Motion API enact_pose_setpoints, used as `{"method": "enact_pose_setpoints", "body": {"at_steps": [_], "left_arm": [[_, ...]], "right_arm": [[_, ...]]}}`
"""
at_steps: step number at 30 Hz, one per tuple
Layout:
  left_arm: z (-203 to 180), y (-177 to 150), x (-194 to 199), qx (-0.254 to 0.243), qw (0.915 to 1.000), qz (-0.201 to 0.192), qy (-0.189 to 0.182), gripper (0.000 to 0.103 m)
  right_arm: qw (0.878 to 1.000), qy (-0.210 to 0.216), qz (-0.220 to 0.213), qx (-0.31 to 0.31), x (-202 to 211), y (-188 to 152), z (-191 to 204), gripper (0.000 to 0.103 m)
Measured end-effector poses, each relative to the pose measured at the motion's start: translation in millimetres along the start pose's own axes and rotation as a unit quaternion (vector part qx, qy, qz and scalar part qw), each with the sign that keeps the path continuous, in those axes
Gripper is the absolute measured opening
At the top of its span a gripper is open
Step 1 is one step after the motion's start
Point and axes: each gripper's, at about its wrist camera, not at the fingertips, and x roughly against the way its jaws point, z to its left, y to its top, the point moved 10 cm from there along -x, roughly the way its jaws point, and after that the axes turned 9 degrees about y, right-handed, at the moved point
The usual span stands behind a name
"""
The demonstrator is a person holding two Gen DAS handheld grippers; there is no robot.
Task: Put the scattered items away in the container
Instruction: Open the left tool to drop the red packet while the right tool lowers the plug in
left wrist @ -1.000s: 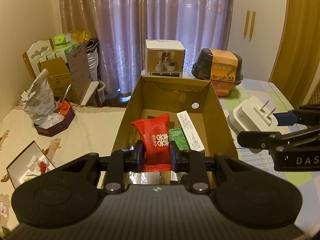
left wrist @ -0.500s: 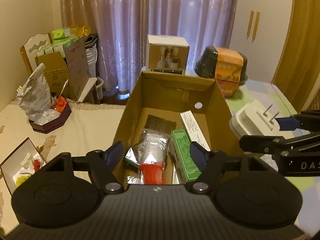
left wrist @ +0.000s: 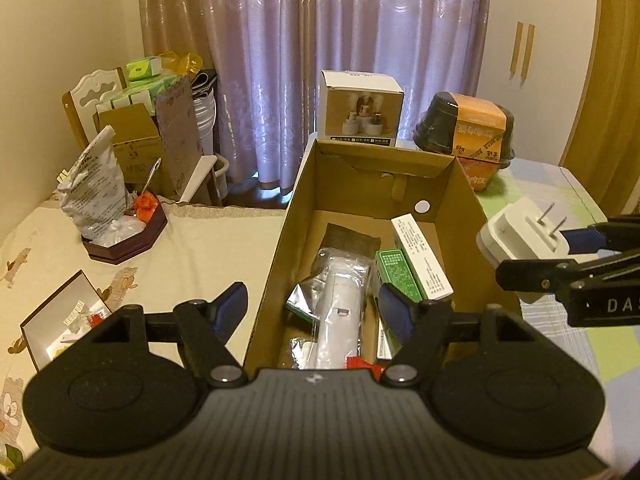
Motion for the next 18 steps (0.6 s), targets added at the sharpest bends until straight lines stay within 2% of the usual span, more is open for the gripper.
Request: {"method": "enact_pose_setpoints", "body": {"at_steps": [7,12,18], "left_arm": [[6.3,-3.4,4.7,-0.015,0.9999,0.001,0.005,0.069],[16.1,-5.6,10.1,-0.035,0.9992,-0.009,0.014,0.088],[28.8,-10.6,10.9,-0.038,0.9989,-0.009,0.026,0.098]], "right_arm": [[1.000,0.011,0.004,-0.002,-5.5,1.1,6.2,0.068],[1.000,0.016,0.008,-0.010,-9.8,1.0,7.7,0.068],[1.000,0.023,0.011,-0.015,-15.1,0.0,9.9,0.068]]}}
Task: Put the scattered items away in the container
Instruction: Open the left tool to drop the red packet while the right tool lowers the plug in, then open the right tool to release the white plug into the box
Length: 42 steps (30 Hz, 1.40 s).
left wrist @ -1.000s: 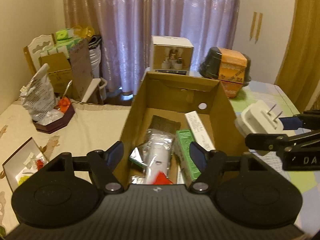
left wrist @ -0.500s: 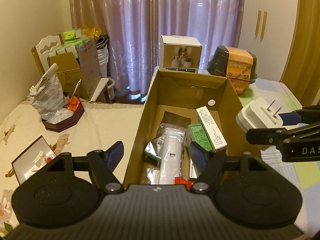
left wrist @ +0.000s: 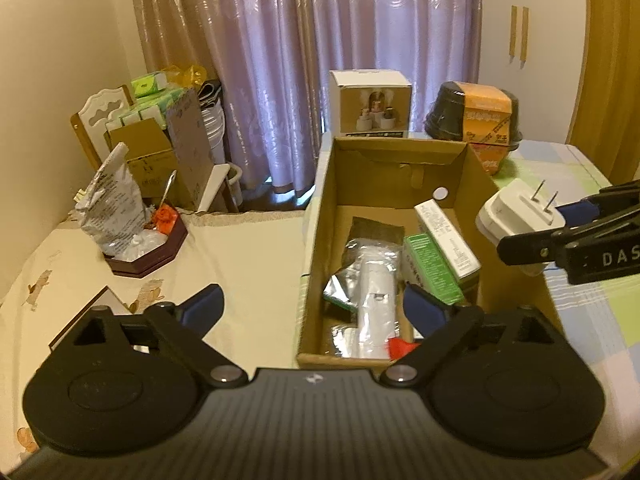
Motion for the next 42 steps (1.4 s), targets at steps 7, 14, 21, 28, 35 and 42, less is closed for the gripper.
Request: {"method": "enact_pose_setpoints", "body": {"at_steps": [7,14,21,28,35,42], "left_arm": [[5.6,-1.6,-0.1,0.003,1.0000,0.000,0.006,0.102],[3.2,-2.1,-0.2,0.006,1.0000,0.001,0.003,0.102],[-3.6,-5.2,1.5,0.008,1.0000,0.003,-0.003,0.101],[-12.0,-7.7,3.3,0.008,0.9999,0.007,-0.010,0.102],[-14.7,-8.5,5.7,0.008,0.9999,0.008,-0.013,0.102],[-18.2,-9.3,8.5,0.011,0.9998,0.011,-0.014,0.102]], "right_arm": [[1.000,0.005,0.003,0.013,-5.7,-4.1,3.9,0.068],[1.000,0.006,-0.014,-0.002,0.9,0.4,-2.9,0.068],[1.000,0.000,-0.018,-0.012,8.6,-0.8,-10.7,0.068],[1.000,-0.002,-0.011,-0.014,10.9,-11.1,-13.0,0.068],[1.000,-0.004,-0.005,-0.018,13.9,-19.4,-14.5,0.069],[1.000,-0.006,-0.005,-0.016,18.7,-19.0,-13.0,0.069]]}}
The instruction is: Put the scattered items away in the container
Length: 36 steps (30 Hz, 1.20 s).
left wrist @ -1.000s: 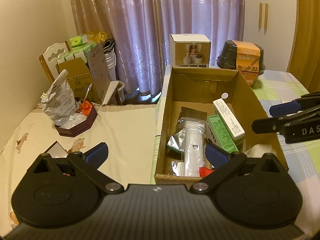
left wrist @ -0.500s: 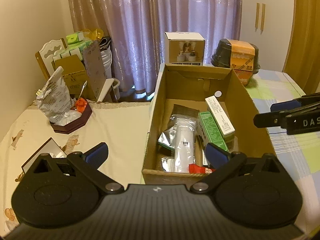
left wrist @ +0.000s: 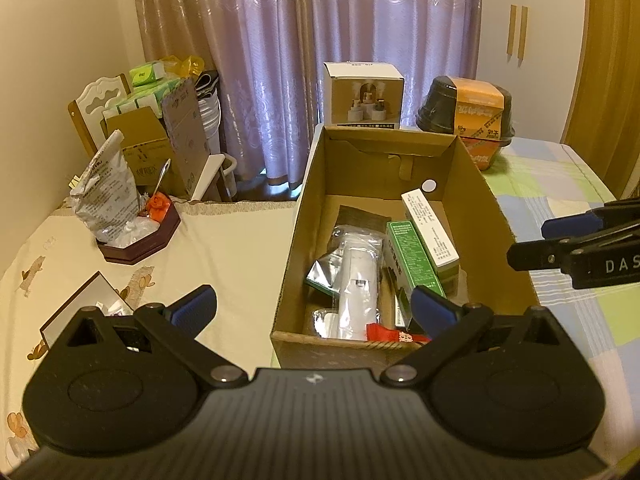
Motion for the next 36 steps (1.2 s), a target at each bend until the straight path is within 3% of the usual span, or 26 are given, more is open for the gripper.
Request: {"method": "enact_pose_setpoints", "body": {"at_steps": [1,2,15,24,36], "left_arm": [[-0.9,-0.6,1.1,0.000,1.0000,0.001,-0.001,0.102],[-2.0,-1.6,2.3,0.001,1.0000,0.002,-0.002,0.102],[-3.5,-32.7,34.4,0.032,0.9991,0.027,-0.008,0.102],[-1.9,-47.4,73.4,0.064,0.9975,0.030,-0.002,0.102],[-3.4,-58.9,121.8,0.090,0.9956,0.026,-0.004,0.102]], "right_arm": [[1.000,-0.001,0.000,0.000,1.9,-0.5,0.2,0.089],[1.000,-0.003,-0.003,0.000,4.6,-1.3,0.3,0.103],[0.999,-0.030,0.008,-0.028,51.1,-39.2,-5.1,0.103],[0.997,-0.047,0.027,-0.056,82.6,-61.1,22.8,0.103],[0.997,-0.061,0.023,-0.037,114.1,-63.7,59.6,0.103]]}}
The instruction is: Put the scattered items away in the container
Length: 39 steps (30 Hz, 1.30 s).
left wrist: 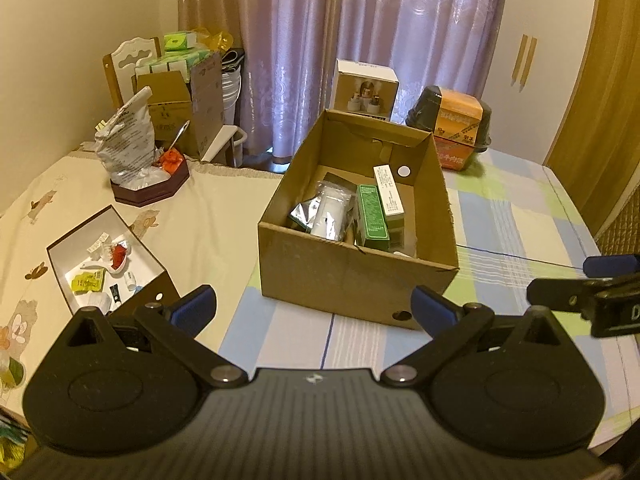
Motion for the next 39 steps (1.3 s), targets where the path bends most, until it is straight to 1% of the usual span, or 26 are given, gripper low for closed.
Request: {"method": "enact_pose_setpoints", "body": {"at_steps": [5,9,14,22,28,32,39], "left_arm": [[-1.5,-2.5,14.3,0.015,0.9999,0.001,-0.001,0.102],[-5.1,-6.9,22.0,0.011,0.9999,-0.002,0.006,0.102],[-6.1,-17.5,25.8,0.008,0.9998,0.009,0.014,0.102],[-9.9,-31.6,31.8,0.028,0.9994,0.022,0.003,0.102],[-12.5,-36.6,34.8,0.018,0.9991,0.032,0.022,0.102],[-11.7,-38.0,36.5,0.024,0.9988,0.034,0.026,0.102],[-17.9,-39.2,35.7,0.013,0.9989,0.033,0.032,0.102]], "right_arm": [[1.000,0.010,0.001,-0.017,3.4,-7.1,3.8,0.103],[1.000,0.004,0.001,-0.029,6.3,-12.6,2.3,0.103],[0.999,-0.006,-0.006,-0.036,16.3,-16.6,0.5,0.103],[0.999,-0.019,-0.001,-0.040,26.1,-26.6,-2.1,0.103],[0.999,-0.010,-0.003,-0.046,30.2,-30.1,0.2,0.103],[0.999,-0.010,-0.002,-0.044,30.2,-34.2,-0.2,0.103],[0.998,-0.009,-0.001,-0.055,31.5,-39.1,-8.8,0.103]]}}
